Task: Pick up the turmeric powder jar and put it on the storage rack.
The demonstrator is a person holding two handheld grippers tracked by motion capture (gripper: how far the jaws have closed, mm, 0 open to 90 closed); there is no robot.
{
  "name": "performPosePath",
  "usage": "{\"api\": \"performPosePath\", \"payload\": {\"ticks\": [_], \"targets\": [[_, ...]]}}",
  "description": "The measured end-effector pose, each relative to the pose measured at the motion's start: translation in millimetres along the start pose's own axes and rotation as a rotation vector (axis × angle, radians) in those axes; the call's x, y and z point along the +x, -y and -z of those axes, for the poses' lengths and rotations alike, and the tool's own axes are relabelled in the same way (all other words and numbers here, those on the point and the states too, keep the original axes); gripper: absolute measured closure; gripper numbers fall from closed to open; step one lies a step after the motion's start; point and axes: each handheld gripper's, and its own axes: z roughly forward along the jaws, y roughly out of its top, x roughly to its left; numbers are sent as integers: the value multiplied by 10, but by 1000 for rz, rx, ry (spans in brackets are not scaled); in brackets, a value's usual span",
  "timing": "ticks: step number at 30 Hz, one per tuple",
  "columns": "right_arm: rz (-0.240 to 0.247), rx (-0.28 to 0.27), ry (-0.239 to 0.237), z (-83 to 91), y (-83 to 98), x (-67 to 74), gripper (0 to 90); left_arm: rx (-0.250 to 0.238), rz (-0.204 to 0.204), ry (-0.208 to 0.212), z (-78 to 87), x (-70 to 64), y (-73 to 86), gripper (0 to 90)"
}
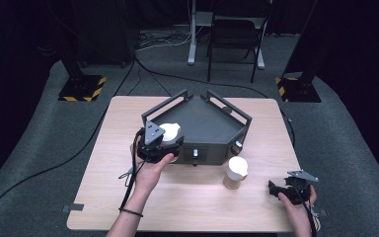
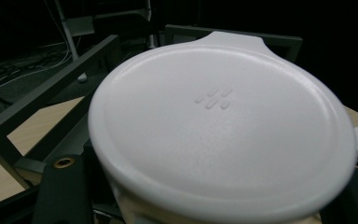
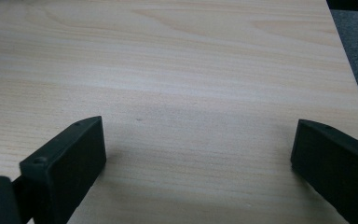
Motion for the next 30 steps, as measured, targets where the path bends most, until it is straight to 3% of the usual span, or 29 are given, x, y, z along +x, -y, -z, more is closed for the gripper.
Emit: {"api": "performPosePath", "payload": {"ticks": [9,18,30], "targets": [[0,0,0,0,-1,0,22,-5,-17,-13,-54,-8,-129,311],[0,0,0,0,0,0,22,-14,15,-16,-137,53,-222,311],[0,0,0,0,-1,0,22,-14,34,-54,-319,144,-346,311]]}}
